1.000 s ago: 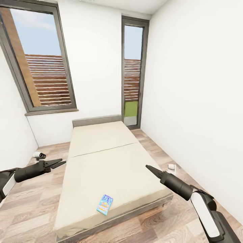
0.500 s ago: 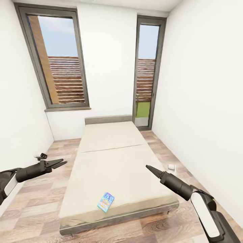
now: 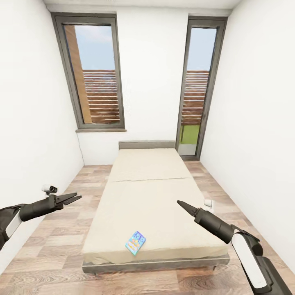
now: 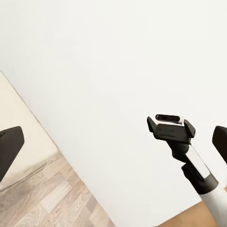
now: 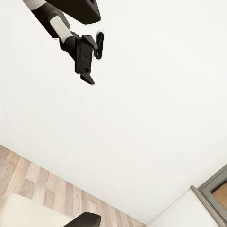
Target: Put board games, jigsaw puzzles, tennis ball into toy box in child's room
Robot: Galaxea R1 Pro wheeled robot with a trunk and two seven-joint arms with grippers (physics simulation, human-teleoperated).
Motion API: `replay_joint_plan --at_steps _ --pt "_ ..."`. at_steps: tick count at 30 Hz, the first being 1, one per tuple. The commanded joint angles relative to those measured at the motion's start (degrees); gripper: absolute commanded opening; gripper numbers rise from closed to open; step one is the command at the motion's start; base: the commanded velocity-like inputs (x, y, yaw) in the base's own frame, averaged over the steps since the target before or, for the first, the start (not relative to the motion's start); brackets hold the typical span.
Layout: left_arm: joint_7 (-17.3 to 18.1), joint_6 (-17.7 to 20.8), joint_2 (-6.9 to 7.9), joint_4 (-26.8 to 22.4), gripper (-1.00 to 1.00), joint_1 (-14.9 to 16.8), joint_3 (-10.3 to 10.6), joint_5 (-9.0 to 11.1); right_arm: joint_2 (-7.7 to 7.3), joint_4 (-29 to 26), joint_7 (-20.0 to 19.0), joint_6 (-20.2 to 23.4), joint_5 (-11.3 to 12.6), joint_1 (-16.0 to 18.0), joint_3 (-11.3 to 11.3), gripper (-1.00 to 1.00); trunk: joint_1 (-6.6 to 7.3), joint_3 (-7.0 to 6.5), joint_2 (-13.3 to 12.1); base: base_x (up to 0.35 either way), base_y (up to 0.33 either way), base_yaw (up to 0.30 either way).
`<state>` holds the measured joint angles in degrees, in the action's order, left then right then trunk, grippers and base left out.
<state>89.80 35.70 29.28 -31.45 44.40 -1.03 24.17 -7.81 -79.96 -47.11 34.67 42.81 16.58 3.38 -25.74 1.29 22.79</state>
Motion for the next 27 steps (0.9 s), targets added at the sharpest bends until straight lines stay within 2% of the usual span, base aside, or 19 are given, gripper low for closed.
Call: replay_joint_plan --at_steps 1,12,20,27 --pt "0.2 0.6 -0.01 0.01 1.0 0.07 0.02 0.0 -0.01 -0.02 -0.01 0.4 0.35 0.04 0.04 1.0 -0.04 0.13 0.13 0.0 -0.026 0.285" --pt "0.2 0.42 0.0 0.06 1.0 0.07 -0.02 -0.08 -0.01 0.04 0.0 0.4 0.43 0.03 -0.01 1.0 -0.04 0.13 0.13 0.0 -0.009 0.255" --pt "0.2 0.35 0.02 0.07 1.0 0.07 -0.02 -0.09 0.05 0.07 0.12 0.29 0.43 0.03 -0.04 1.0 -0.04 0.13 0.13 0.003 0.0 0.057" --pt "0.2 0.34 0.07 0.07 1.0 0.07 -0.02 -0.09 0.07 0.15 0.24 0.23 0.48 0.03 -0.01 1.0 -0.04 0.13 0.13 0.111 0.053 0.006"
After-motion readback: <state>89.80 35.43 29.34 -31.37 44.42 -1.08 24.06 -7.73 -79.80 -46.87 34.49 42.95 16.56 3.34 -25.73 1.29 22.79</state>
